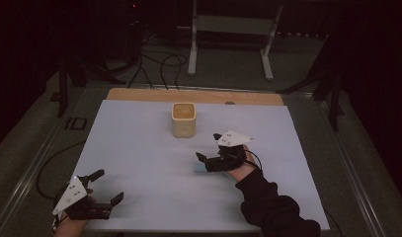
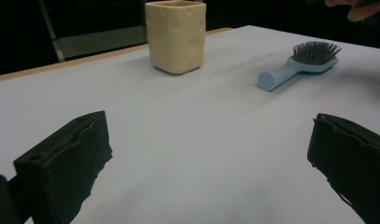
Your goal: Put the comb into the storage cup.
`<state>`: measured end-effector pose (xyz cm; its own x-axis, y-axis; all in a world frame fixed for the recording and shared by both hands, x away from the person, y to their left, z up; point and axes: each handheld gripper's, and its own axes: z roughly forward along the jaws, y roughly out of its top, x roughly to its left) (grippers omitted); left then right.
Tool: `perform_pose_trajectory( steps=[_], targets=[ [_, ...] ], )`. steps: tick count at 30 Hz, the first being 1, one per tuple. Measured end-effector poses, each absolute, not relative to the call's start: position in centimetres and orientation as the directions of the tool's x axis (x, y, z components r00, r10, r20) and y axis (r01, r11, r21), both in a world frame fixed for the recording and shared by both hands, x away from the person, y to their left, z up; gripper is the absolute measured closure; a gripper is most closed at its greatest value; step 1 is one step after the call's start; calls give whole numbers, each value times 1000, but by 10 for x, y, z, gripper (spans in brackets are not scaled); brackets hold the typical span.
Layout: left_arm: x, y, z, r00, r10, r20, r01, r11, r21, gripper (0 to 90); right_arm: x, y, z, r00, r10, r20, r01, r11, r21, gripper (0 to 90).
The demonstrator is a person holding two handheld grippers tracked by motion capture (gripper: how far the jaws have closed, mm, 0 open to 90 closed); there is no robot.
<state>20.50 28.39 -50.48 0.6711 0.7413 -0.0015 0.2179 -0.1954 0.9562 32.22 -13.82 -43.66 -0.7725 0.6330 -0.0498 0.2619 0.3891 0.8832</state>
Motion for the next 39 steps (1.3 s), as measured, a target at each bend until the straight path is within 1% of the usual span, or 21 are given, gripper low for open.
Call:
perform_pose_trajectory(
  steps=[4,10,14,17,20,24,27,30,39],
  targets=[
    [205,284,-505,672,741,-3,219,-194,956,0,325,-135,-444,-780,624,-40,279,405,871,156],
    [205,284,-505,672,740,-3,219,-195,956,0,327,-129,-456,-775,630,-44,300,429,852,247],
    [205,284,-505,672,740,-3,219,-195,956,0,328,-127,-462,-777,628,-37,316,441,840,353],
    [205,284,-505,673,740,-5,221,-194,956,0,328,-124,-466,-771,635,-41,326,450,831,402],
    [205,284,-505,673,740,-4,221,-195,956,0,330,-123,-469,-760,648,-52,334,458,824,472],
    [205,284,-505,673,740,-5,221,-195,955,0,332,-121,-474,-745,665,-54,358,466,809,592],
    [205,284,-505,673,739,-4,221,-197,955,0,334,-121,-477,-740,670,-48,378,474,795,656],
    [205,284,-505,674,739,-5,222,-196,955,0,335,-119,-479,-736,674,-57,388,490,781,699],
    [205,284,-506,675,738,-7,223,-195,955,0,338,-116,-487,-732,680,-41,427,505,750,813]
  ],
)
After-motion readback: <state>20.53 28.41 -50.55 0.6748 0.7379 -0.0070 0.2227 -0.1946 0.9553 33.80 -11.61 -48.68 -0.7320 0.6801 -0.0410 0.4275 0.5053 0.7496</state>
